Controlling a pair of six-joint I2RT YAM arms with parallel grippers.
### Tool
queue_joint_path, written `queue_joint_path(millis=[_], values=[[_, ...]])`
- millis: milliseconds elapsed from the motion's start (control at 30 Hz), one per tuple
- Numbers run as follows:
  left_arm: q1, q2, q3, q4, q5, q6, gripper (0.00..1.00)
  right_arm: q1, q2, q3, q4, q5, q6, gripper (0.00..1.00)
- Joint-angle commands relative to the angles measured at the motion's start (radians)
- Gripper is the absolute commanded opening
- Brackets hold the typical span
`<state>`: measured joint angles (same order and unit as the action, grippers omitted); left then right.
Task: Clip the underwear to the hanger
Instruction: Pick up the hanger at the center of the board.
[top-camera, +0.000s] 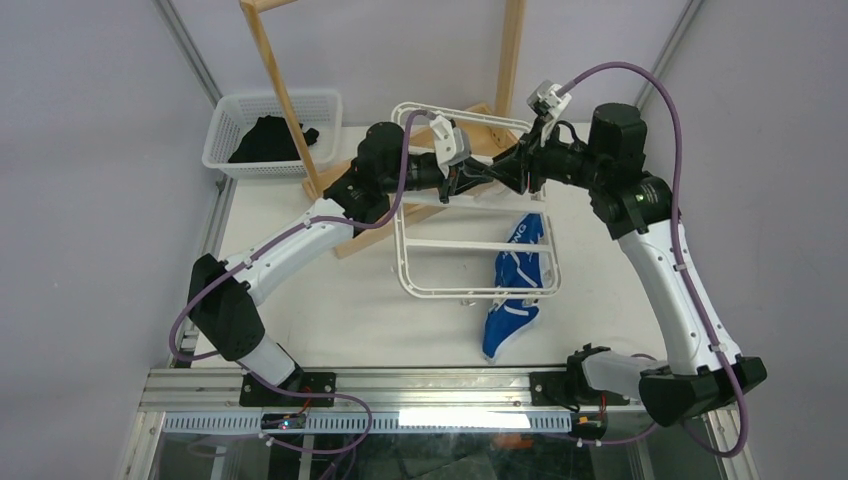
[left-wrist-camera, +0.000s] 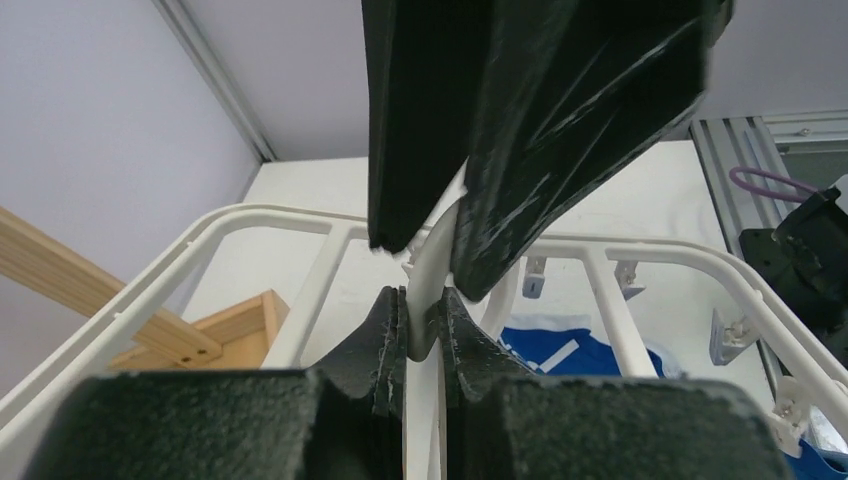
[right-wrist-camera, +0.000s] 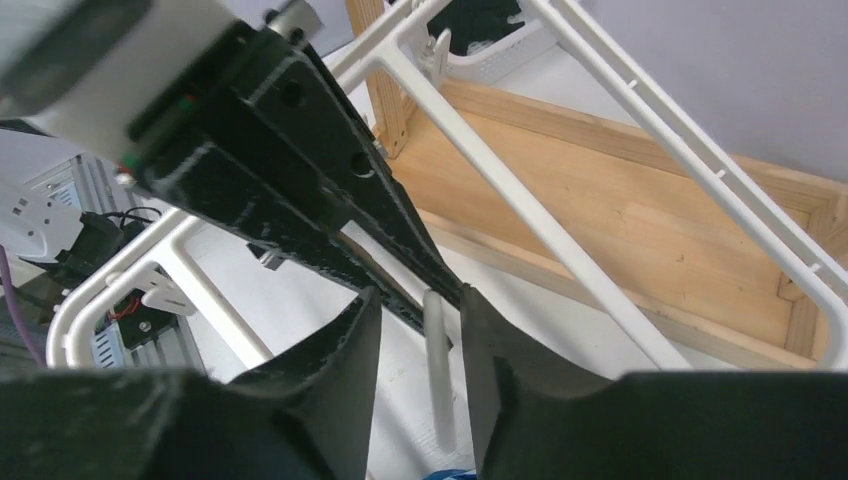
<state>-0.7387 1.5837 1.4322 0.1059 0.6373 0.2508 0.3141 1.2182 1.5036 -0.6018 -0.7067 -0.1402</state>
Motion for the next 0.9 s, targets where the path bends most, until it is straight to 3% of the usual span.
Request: queue_joint_path(millis=[0,133,267,367,633,867], values=[[0.000,-0.057,-0.022,0.137,-0.038,-0.031,0.00,0.010,-0.144,-0.079,0.224,0.056,0.028,0.45],[0.003,-0.071,-0.020,0.166,-0.096,-0.111,0.00,0.009,-0.319,-0.328,0.520,0.175,0.067,0.68],[0.006,-0.099,-0.035,0.230,-0.110,-0.209,0.00,0.008,-0.473,-0.605,0.802,0.233,0.110,0.71],[0.008,-0.125,-0.060,0.299,-0.090,-0.266,0.00,0.008,-0.539,-0.736,0.895,0.267,0.144,0.71],[0.008,-0.203,-0.114,0.415,-0.031,-0.346,0.00,0.008,-0.498,-0.817,0.982,0.251,0.313,0.70],[0.007,-0.221,-0.126,0.464,0.025,-0.378,0.00,0.009,-0.400,-0.807,1.123,0.082,0.398,0.67]])
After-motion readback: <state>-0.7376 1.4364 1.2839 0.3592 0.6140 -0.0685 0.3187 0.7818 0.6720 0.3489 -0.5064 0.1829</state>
